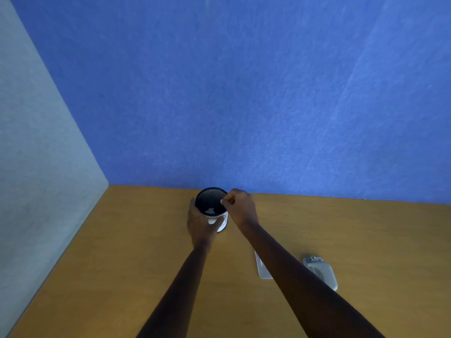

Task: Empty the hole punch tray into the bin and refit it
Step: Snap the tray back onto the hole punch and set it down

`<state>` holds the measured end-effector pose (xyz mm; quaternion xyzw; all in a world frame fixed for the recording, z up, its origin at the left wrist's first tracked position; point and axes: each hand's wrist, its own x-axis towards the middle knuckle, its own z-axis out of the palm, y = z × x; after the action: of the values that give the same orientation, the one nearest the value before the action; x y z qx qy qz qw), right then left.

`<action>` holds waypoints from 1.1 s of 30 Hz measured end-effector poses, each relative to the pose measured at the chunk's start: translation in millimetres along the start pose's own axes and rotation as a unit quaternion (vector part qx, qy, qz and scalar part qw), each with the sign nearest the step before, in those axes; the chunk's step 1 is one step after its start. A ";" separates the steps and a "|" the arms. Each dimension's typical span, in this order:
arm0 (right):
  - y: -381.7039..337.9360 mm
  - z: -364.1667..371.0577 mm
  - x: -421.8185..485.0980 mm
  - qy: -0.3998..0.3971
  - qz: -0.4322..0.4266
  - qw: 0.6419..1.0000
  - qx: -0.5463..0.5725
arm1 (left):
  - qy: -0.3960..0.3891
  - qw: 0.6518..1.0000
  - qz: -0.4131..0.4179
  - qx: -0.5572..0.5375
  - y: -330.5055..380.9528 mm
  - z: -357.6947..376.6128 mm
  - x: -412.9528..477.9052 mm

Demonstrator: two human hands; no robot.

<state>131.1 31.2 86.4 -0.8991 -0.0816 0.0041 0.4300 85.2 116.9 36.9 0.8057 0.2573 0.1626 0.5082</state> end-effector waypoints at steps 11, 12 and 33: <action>75.3 -42.3 -39.2 0.049 0.070 0.996 -0.020 | 0.007 0.992 -0.127 0.014 -5.5 19.4 -47.8; 83.9 -47.9 -45.1 0.048 0.084 0.995 -0.030 | -0.005 0.992 -0.125 0.029 -4.2 24.7 -55.2; 170.7 -117.8 -128.1 0.097 0.264 0.959 -0.039 | -0.146 0.955 -0.106 0.234 12.7 80.7 -114.9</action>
<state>38.2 -184.4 20.5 -0.9010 0.2003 0.0270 0.3839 37.0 -13.4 13.5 0.8850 0.2955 -0.0766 0.3515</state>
